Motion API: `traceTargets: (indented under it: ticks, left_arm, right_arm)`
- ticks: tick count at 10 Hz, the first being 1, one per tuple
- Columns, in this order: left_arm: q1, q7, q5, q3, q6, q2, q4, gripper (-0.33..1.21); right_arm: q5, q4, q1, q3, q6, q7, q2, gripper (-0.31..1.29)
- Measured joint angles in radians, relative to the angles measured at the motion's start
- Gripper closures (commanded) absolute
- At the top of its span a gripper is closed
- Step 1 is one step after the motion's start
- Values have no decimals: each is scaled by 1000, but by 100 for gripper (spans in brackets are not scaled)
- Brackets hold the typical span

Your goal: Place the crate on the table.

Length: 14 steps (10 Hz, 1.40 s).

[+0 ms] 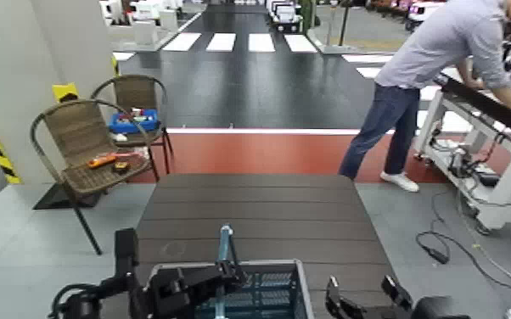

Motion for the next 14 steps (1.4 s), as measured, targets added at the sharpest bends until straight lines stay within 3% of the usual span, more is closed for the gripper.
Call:
traceTargets:
  ticks: [3, 7, 10, 14]
  left_arm:
    - [-1, -6, 0, -8, -3, 0, 2, 116]
    - [-15, -40, -2, -53, -24, -1, 27, 116]
    - [-84, -134, -53, -118, -40, 11, 84, 116]
    - [-245, -322, -255, -224, -100, 30, 225, 116]
  right_arm:
    - [24, -46, 25, -20, 44, 0, -1, 15]
    - [28, -54, 29, -23, 50, -1, 2, 15]
    - [28, -52, 26, -20, 50, 0, 2, 15]
    - [22, -42, 19, -14, 41, 0, 0, 15]
